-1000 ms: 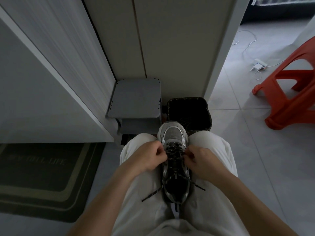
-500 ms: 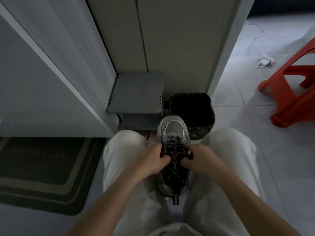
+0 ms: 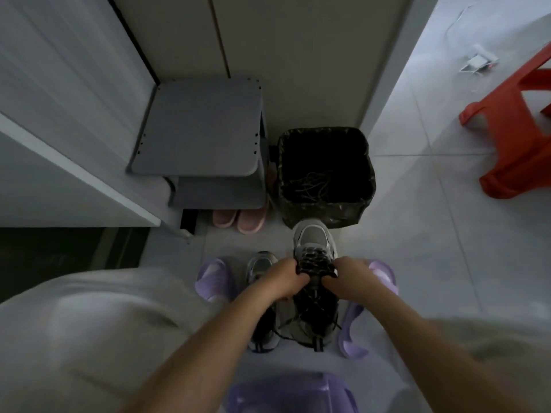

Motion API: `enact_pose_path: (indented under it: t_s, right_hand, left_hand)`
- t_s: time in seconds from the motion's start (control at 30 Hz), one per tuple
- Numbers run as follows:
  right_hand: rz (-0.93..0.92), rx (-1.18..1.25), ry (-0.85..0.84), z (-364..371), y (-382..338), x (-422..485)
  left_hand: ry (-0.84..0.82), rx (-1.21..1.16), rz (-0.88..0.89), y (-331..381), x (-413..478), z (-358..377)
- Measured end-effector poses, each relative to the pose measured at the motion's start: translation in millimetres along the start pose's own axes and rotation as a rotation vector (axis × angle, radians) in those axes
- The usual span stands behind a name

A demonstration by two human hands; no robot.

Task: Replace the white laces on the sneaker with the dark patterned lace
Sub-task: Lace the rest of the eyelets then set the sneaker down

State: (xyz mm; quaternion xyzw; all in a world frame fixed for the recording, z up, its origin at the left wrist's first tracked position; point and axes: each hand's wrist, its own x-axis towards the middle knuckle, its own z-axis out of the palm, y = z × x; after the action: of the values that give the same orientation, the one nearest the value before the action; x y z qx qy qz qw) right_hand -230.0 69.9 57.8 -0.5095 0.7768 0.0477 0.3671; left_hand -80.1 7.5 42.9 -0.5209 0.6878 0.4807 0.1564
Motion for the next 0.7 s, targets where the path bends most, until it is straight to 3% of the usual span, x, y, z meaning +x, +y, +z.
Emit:
enact_pose_path:
  t_s: [0.23,0.5,0.7]
  right_hand:
    - [0.027,0.015,-0.229,69,40,71]
    - [-0.119,-0.059,-0.322,92,61,120]
    - [-0.192,-0.081,-0.378,86,66,120]
  left_hand:
    - [-0.149,0.048,-0.107,-32,79,54]
    - [-0.432,-0.026,-0.11,-51,123,62]
    - [-0.487,-0.054,-0.001,-61,133,48]
